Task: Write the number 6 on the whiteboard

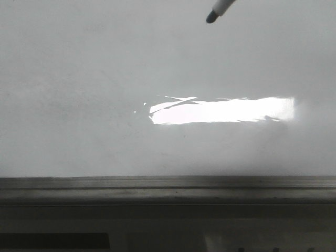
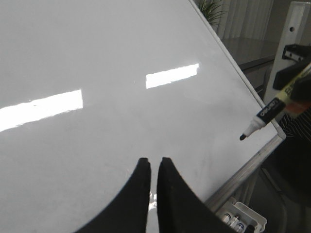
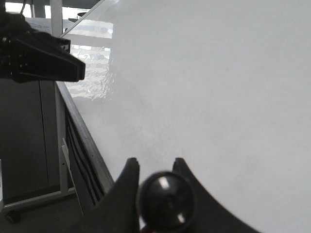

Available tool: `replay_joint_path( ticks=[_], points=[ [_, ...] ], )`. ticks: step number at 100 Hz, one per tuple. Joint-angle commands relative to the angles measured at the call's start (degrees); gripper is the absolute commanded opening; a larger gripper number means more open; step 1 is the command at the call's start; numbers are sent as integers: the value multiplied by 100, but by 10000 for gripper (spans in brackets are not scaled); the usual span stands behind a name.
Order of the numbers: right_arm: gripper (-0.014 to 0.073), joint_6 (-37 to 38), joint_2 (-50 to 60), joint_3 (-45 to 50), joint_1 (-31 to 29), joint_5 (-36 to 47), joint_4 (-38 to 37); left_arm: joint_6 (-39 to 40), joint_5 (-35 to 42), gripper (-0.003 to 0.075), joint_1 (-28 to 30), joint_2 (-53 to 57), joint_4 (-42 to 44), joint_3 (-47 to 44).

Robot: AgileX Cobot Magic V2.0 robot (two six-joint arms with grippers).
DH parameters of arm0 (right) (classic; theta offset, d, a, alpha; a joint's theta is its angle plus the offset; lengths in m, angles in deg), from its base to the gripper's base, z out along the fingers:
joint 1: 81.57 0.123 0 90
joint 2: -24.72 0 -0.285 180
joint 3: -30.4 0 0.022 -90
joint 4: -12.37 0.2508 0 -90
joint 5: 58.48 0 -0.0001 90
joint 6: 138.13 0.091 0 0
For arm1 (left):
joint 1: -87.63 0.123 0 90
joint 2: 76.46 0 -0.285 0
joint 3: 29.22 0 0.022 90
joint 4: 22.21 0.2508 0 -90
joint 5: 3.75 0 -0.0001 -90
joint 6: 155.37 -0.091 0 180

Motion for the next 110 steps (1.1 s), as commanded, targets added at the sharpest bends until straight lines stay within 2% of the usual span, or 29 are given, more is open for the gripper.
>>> replay_joint_path(
  ticks=[1,17,44,92,110],
  points=[
    [-60,-6,17,-142,3,240,91,69,289,-20,14,169,-133,-109],
    [-61,-6,17,-142,3,171,91,69,136,-20,14,234,-162,-292],
    [-61,-6,17,-142,3,-420,106,69,-9,-20,14,234,-162,-295],
    [-64,-6,17,-142,3,-462,182,69,-9,-20,14,234,-162,-295],
    [-64,-6,30,-142,3,-755,171,69,-9,-20,14,234,-162,-295]
  ],
)
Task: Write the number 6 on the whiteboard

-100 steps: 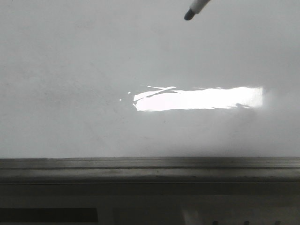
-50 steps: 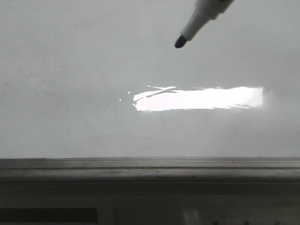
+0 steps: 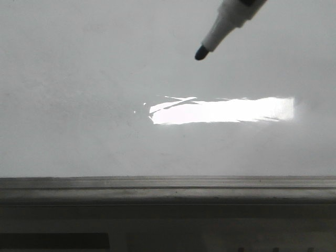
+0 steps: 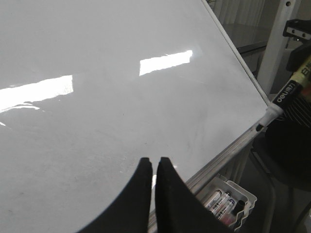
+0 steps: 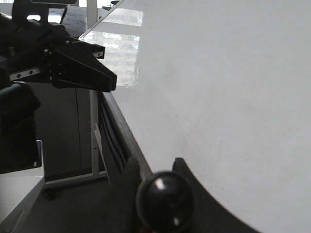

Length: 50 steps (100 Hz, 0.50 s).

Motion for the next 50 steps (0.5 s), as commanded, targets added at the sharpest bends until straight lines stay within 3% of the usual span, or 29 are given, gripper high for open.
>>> replay_joint_path(
  ticks=[1,11,19,33,50],
  points=[
    [-64,-10,20,-142,3,-18,106,49,161,-20,14,-29,-99,152],
    [-61,138,30,-142,3,110,-474,49,173,-20,14,-29,-99,152],
    [-48,809,73,-140,3,459,-1366,49,173,-20,14,-29,-99,152],
    [-41,2622,87,-130,167,1305,-3595,49,173,-20,14,-29,-99,152],
    [-41,5548,10,42,364,2470,-7323,49,173,-20,14,-29,-99,152]
  ],
)
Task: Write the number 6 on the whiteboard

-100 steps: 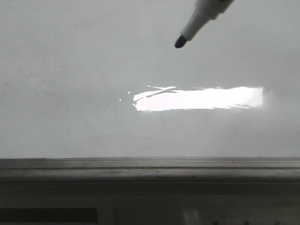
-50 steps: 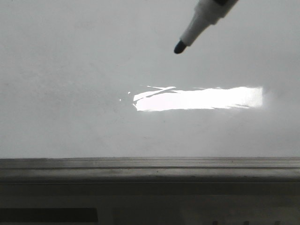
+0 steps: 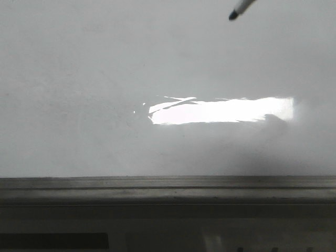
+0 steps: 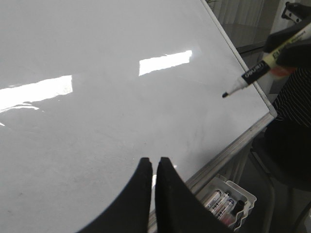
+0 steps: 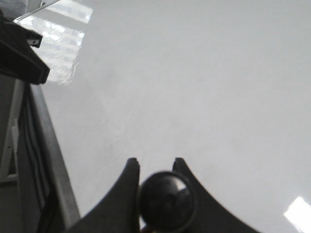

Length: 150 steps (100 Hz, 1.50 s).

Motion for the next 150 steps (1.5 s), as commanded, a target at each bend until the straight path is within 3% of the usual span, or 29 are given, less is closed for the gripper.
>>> replay_joint_path(
  ticks=[1,6,55,114,150],
  points=[
    [-41,1720,-73,-74,47,1053,-1980,49,173,-20,11,-29,-99,152],
    [-41,2033,-155,-64,-26,1066,-2346,49,173,-20,11,-29,-99,152],
    [-41,2025,-346,-64,-1358,1082,-2311,49,173,-20,11,-29,-99,152],
    [-41,1723,-1157,-64,-1469,1117,-2311,26,194,-20,11,-29,-50,152],
    [-41,1723,-1210,-64,-2062,1042,-2109,26,194,-20,11,-29,-50,152]
  ],
)
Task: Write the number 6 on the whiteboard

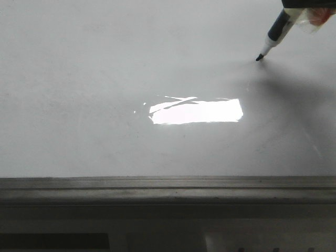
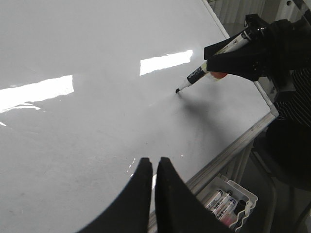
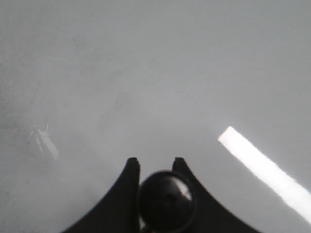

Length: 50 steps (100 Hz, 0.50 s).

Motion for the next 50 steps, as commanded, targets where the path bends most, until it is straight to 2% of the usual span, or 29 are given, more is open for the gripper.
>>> replay_joint_path(
  ticks=[1,30,50],
  points=[
    [-41,-60,1,-159,-98,390,124,26,194,-20,11,-29,-60,152],
    [-43,-60,-233,-159,-93,104,620,26,194,-20,11,-29,-60,152],
    [-43,-60,-368,-159,249,-450,1017,26,194,-20,11,-29,-60,152]
  ],
)
